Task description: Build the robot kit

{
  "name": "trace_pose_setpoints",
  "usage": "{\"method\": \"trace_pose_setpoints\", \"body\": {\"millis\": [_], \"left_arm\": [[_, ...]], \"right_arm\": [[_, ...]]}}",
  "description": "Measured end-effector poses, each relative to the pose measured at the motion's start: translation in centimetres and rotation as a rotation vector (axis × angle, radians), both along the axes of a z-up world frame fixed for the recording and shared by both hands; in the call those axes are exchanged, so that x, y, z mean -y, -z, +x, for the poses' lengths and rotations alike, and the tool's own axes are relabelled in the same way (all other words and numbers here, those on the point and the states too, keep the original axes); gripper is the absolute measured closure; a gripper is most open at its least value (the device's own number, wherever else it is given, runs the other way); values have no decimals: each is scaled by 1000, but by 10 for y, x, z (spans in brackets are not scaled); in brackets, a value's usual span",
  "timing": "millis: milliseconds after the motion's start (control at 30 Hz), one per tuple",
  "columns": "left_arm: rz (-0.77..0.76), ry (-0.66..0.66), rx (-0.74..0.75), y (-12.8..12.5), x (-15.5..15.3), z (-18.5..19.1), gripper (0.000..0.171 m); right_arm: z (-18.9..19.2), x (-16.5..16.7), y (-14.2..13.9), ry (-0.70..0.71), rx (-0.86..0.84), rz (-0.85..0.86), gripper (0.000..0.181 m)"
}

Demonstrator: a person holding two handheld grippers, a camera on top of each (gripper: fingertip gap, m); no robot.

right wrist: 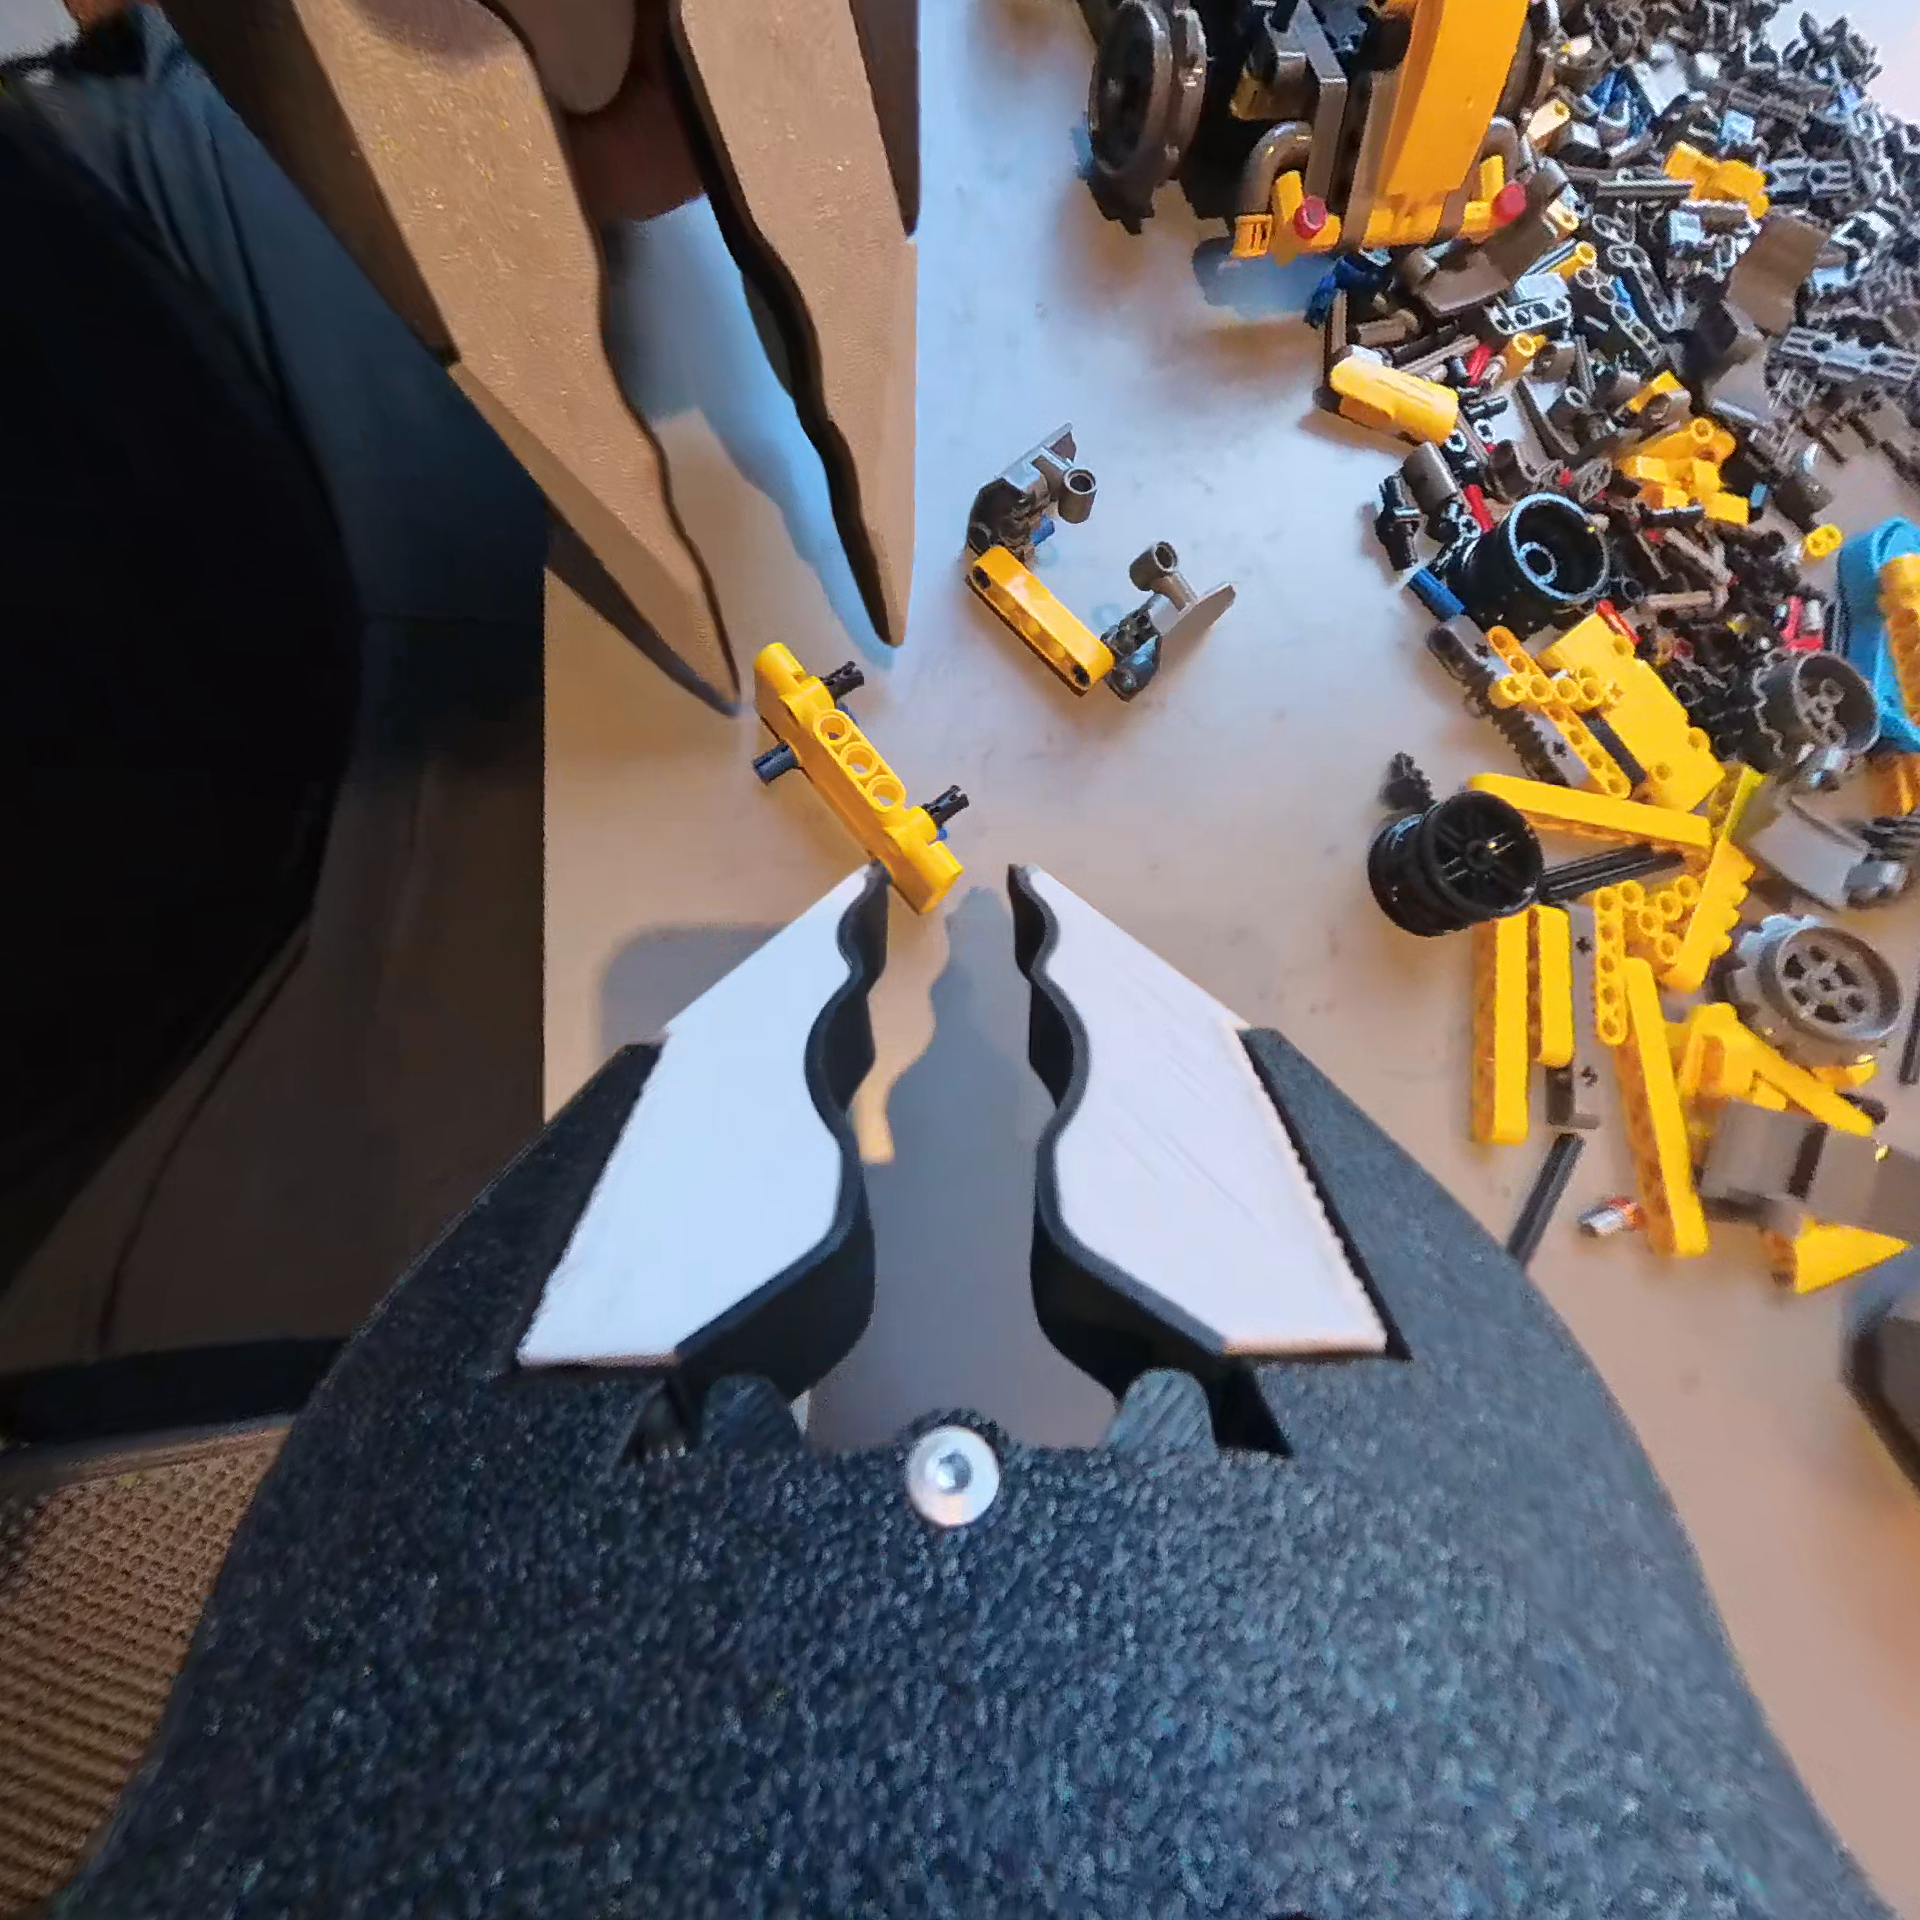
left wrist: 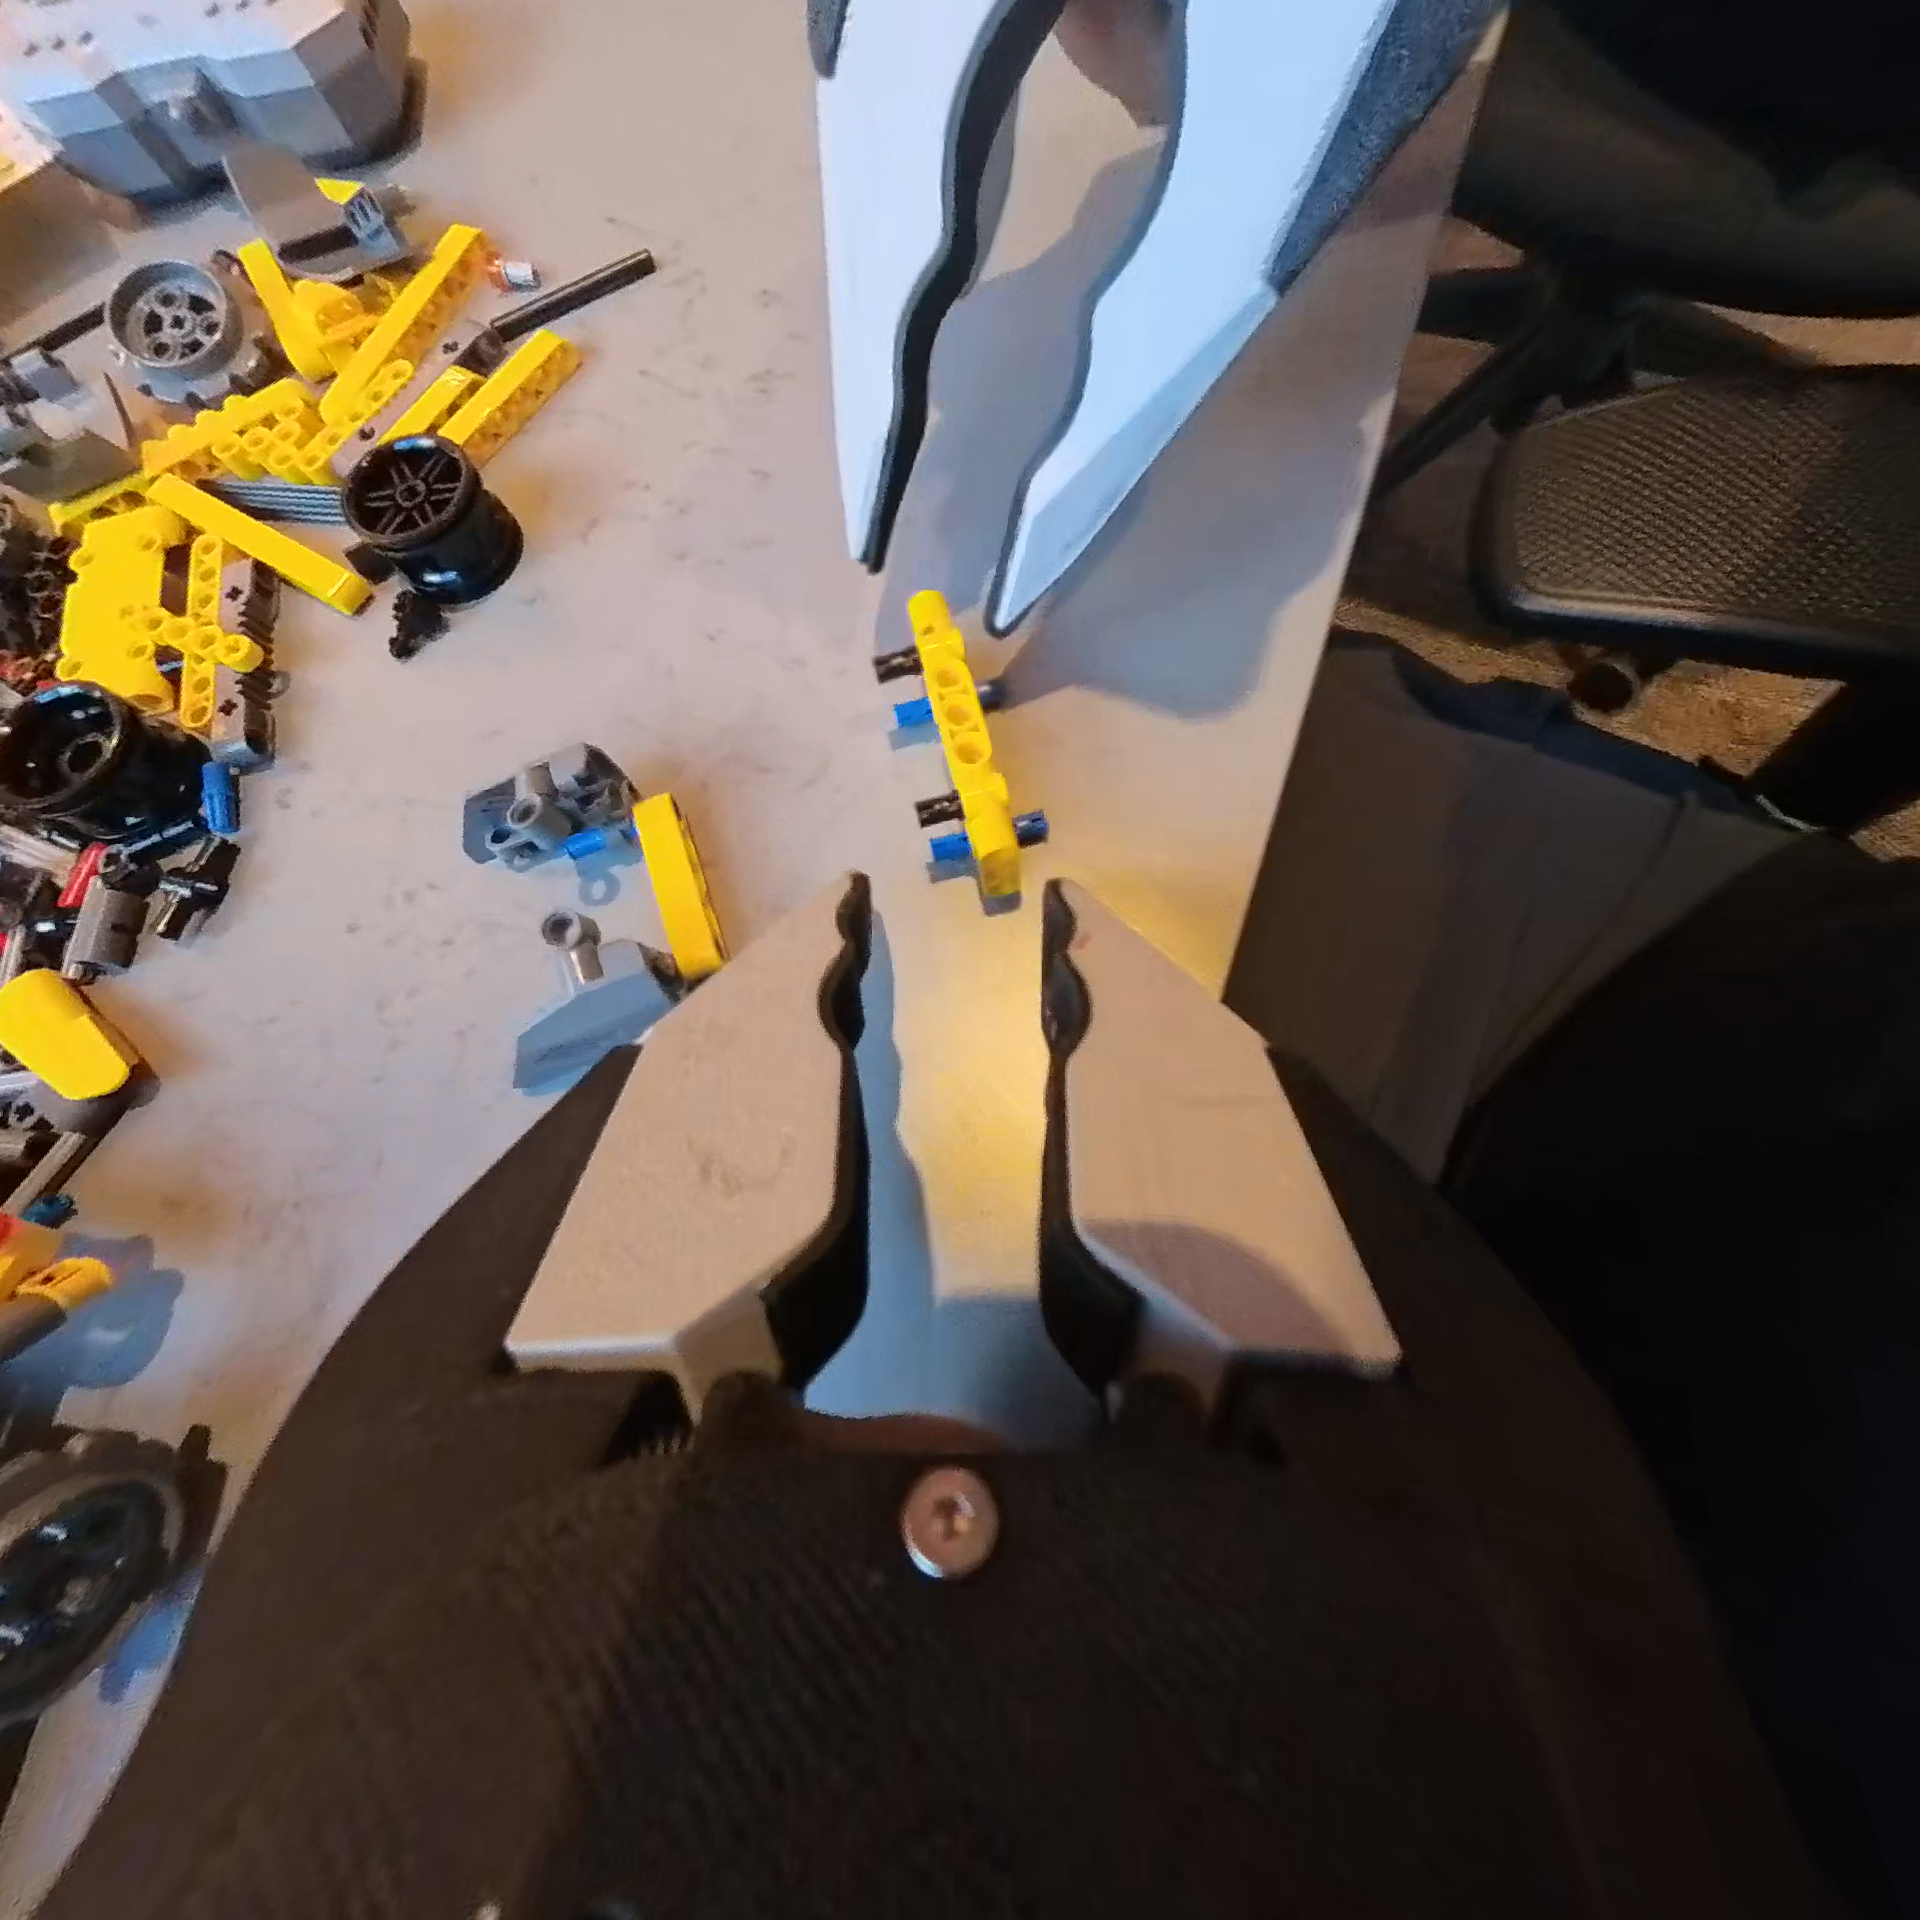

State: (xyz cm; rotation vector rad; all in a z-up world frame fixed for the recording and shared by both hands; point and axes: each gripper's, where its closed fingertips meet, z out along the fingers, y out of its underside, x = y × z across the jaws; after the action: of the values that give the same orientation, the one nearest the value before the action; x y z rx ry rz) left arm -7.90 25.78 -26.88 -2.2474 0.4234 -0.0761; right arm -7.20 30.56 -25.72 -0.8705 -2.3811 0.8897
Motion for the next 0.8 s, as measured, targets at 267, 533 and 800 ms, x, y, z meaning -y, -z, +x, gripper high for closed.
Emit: {"method": "trace_pose_setpoints", "body": {"millis": [267, 533, 800], "left_arm": [[-3, -25, 27, -1, -7, -3, 157], [-19, 1, 23, 2, -7, 0, 161], [-2, -70, -27, 1, -9, -21, 161]], "right_arm": [[4, 14, -10, -89, -44, 166, 160], [-1, 24, 3, -95, -5, 186, 163], [-5, 23, 5, -1, 35, 151, 173]]}}
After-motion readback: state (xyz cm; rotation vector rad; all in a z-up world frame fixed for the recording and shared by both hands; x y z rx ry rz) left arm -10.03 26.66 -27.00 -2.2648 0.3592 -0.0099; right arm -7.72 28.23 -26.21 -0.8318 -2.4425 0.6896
